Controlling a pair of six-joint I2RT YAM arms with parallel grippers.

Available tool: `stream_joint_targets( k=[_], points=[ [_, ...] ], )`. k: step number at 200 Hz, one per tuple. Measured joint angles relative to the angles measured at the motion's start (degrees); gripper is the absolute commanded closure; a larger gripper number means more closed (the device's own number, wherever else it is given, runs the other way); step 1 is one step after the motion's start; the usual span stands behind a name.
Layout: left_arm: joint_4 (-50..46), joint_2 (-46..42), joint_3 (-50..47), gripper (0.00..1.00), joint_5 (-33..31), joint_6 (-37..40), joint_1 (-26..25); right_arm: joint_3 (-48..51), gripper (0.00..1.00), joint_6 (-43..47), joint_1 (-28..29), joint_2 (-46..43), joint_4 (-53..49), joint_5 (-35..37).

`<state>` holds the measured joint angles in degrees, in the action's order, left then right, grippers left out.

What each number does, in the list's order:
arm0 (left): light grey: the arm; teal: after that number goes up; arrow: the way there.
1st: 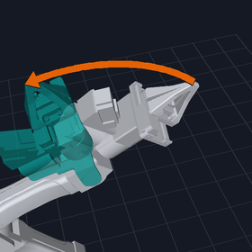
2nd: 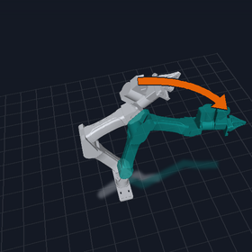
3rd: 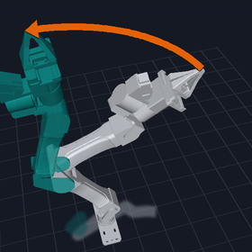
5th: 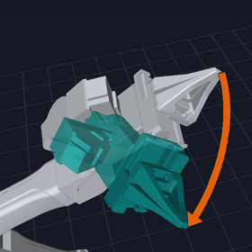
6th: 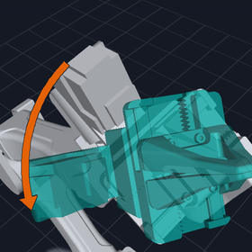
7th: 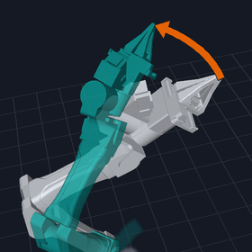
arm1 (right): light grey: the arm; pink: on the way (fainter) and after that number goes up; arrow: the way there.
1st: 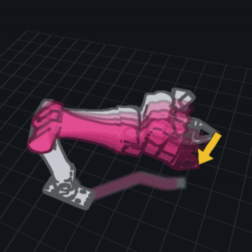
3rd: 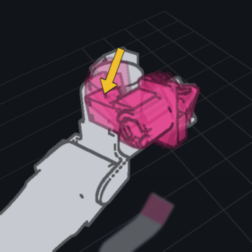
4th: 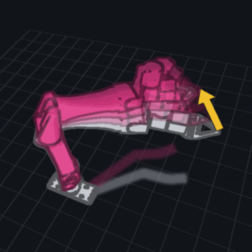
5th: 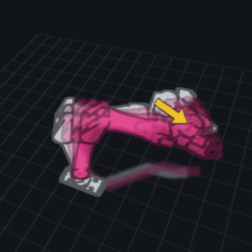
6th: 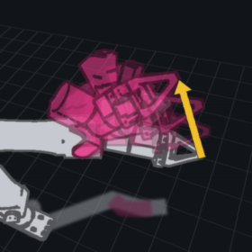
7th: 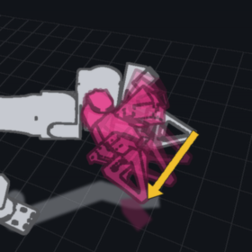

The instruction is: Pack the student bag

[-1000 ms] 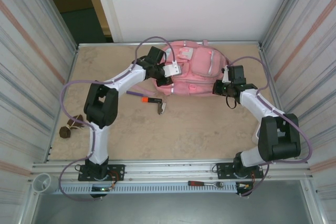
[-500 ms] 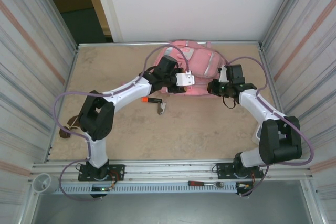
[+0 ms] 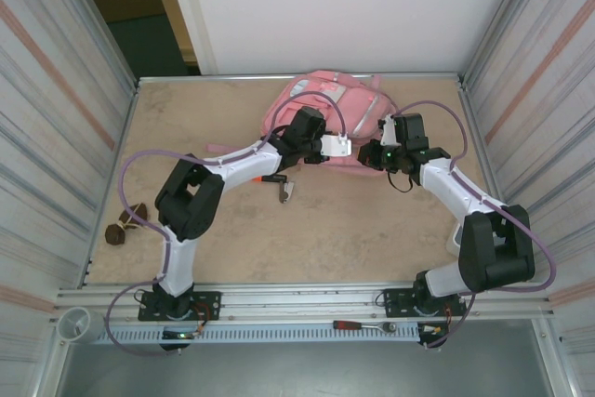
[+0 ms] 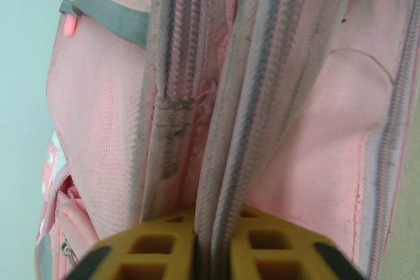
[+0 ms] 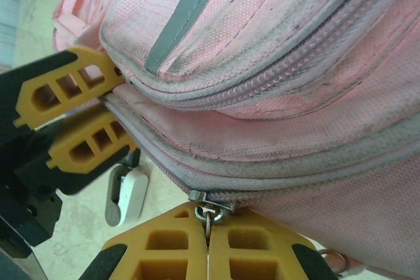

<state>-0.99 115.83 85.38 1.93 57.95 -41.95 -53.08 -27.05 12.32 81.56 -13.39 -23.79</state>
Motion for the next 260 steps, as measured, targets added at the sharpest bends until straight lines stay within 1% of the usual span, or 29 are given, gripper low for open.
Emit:
stream_joint_targets(
  k=[9,44,81,143,180,235,247,260],
  points=[
    [0.04,0.02,0.0,1.0,0.44,0.76,0.15,0.0,1.0,0.74,0.0,0.0,-0.15,0.7],
    [0.22,0.02,-0.07,1.0,3.13,0.79,1.11,-0.02,1.0,3.8,-0.07,0.0,-1.92,5.16],
    [2.99,-0.02,-2.23,1.0,6.62,0.81,2.14,-0.07,1.0,5.66,-0.83,0.0,-3.3,8.63],
    [6.67,-1.05,-4.79,1.0,10.54,1.79,3.87,-1.86,1.0,6.99,-1.53,0.0,-5.44,10.27],
    [7.45,-1.2,-5.18,1.0,11.5,2.89,4.85,-3.78,1.0,7.89,-1.64,0.0,-7.61,8.41],
    [8.15,-1.4,-5.46,1.0,11.41,3.37,5.79,-7.08,1.0,7.58,-3.63,-0.09,-11.23,-0.7],
    [8.17,-1.49,-5.55,1.0,11.41,3.41,5.9,-7.5,1.0,7.56,-3.74,-0.09,-11.98,-1.25],
    [8.35,-1.55,-5.7,1.0,11.41,3.58,5.9,-8.22,1.0,7.72,-3.69,-0.09,-13.7,-0.07]
  ],
)
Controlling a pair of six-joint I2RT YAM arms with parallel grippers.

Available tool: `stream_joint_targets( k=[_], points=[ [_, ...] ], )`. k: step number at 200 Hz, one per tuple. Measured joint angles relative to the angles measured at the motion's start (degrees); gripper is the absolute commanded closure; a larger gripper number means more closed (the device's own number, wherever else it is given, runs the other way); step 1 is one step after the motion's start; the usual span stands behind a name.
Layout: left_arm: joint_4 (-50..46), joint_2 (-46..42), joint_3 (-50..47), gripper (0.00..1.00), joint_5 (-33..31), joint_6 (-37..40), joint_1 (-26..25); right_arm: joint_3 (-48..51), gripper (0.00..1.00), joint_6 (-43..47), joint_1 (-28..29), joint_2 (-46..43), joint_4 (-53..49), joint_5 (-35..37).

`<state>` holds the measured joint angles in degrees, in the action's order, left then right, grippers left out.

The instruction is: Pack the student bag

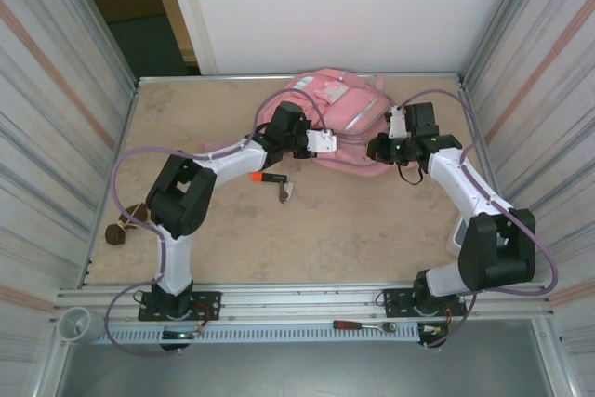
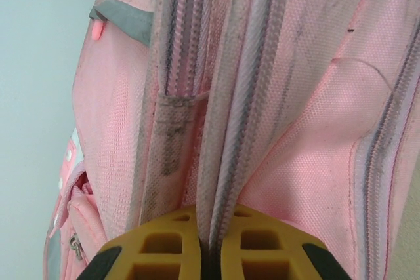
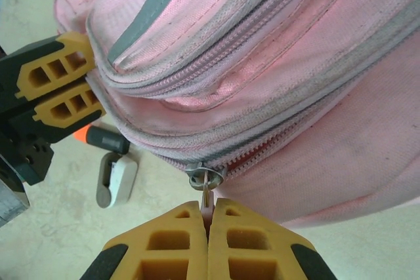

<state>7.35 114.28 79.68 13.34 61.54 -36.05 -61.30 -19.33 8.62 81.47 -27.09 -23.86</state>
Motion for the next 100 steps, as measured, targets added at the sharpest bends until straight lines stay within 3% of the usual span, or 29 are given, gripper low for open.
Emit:
stream_joint_targets(
  k=[50,80,90,100],
  points=[
    [0.72,-0.28,-1.4,1.0,0.48,0.2,0.07,-1.55,1.0,1.88,-0.17,-0.2,-5.38,11.98],
    [1.29,-0.31,-1.81,1.0,0.9,0.17,0.2,-1.51,1.0,2.71,-1.14,-0.2,-4.79,12.09],
    [1.33,-0.33,-1.84,0.92,1.07,0.15,0.35,-1.42,1.0,3.17,-1.46,-0.2,-4.24,10.71],
    [1.31,-0.5,-1.95,0.76,1.14,0.13,0.5,-1.14,1.0,3.37,-1.88,-0.2,-3.63,9.01]
  ],
)
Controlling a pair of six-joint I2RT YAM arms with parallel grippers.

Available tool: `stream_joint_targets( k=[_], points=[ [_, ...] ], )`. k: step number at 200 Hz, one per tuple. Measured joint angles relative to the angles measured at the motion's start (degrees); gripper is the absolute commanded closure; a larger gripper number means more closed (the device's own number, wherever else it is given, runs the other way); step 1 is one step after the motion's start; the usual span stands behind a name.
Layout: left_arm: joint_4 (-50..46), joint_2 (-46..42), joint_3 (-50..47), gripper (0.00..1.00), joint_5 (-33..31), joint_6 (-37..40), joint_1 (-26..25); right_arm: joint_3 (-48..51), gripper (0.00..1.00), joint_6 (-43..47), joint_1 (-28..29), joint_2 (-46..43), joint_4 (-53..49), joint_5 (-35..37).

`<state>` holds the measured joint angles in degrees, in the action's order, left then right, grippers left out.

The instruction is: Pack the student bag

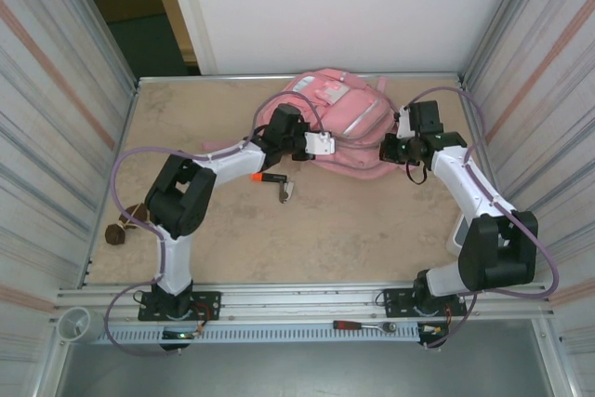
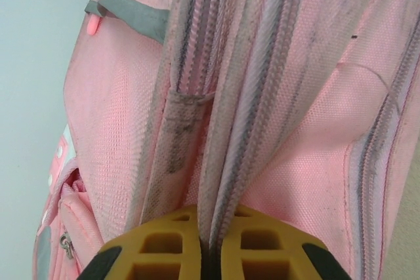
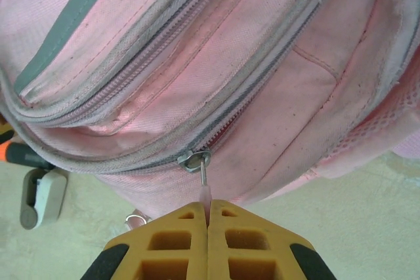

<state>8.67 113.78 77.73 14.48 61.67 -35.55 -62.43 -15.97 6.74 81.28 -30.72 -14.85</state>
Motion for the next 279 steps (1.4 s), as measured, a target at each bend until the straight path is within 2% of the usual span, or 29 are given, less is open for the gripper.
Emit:
stream_joint_targets(
  k=[19,44,85,136,183,219,244,274,279],
  points=[
    [-0.74,-1.46,-1.14,0.55,-0.42,-1.44,0.66,0.66,1.0,-0.02,-0.5,0.0,0.87,-2.67],
    [-2.08,-5.18,-2.86,0.46,-0.24,-4.55,1.86,1.18,1.0,-0.04,-1.16,0.02,1.49,-4.42],
    [-2.91,-8.63,-2.45,0.45,1.01,-8.41,-1.42,4.22,1.0,-0.7,-1.27,0.31,5.33,-7.76],
    [-9.25,-1.27,6.73,0.45,-0.15,-6.99,-8.5,7.15,1.0,-3.34,-1.53,2.82,10.58,-11.21],
    [-13.18,2.58,9.99,0.45,-2.6,-4.7,-9.42,8.37,1.0,-4.61,-1.62,2.86,12.57,-12.24],
    [-13.53,3.98,11.41,0.55,-5.6,-3.08,-9.75,8.92,1.0,-4.81,-1.64,2.86,13.38,-12.63],
    [-13.33,4.24,11.41,0.73,-7.41,-1.55,-9.9,9.11,1.0,-4.81,-1.64,2.93,13.79,-13.35],
    [-13.14,4.44,11.43,1.0,-8.2,0.04,-9.92,9.11,1.0,-4.74,-1.64,3.04,13.88,-13.49],
    [-13.14,4.44,11.43,1.0,-8.2,0.0,-9.92,9.11,1.0,-4.7,-1.62,3.08,13.97,-13.49]
  ],
)
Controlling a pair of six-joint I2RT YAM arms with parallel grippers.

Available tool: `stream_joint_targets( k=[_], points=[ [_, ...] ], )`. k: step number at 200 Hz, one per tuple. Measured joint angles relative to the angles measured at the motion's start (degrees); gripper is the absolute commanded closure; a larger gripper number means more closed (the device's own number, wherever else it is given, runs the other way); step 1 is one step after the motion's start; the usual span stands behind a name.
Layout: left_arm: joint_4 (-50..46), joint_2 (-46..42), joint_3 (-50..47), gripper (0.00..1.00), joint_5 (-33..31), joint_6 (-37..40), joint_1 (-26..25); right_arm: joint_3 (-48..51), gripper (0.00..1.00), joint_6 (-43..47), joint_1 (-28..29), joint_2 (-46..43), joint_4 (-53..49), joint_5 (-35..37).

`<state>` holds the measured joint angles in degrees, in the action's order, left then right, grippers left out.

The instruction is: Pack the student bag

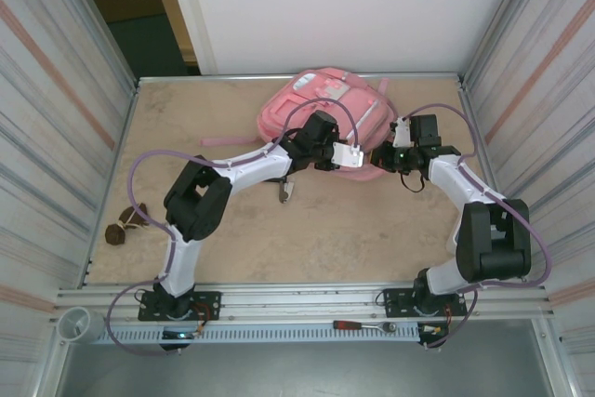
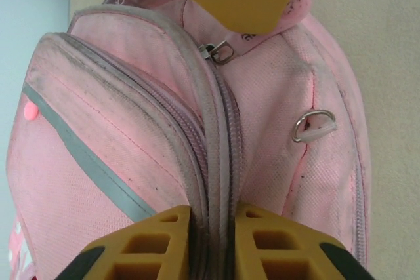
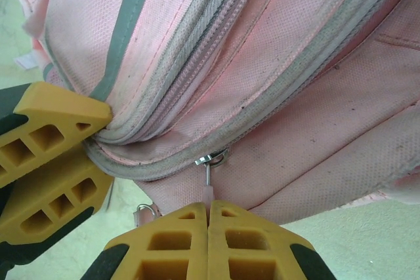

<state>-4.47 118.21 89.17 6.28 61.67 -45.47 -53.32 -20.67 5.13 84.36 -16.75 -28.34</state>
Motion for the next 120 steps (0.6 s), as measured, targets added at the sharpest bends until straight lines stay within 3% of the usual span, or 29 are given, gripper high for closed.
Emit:
stream_joint_targets(
  k=[27,120],
  points=[
    [-0.02,-0.02,0.0,1.0,0.44,-0.39,0.02,0.68,1.0,0.2,-0.02,0.31,1.62,0.0],
    [0.9,-0.37,-0.79,1.0,1.42,-3.19,0.13,4.59,0.83,0.28,1.29,2.56,10.88,0.11]
  ],
)
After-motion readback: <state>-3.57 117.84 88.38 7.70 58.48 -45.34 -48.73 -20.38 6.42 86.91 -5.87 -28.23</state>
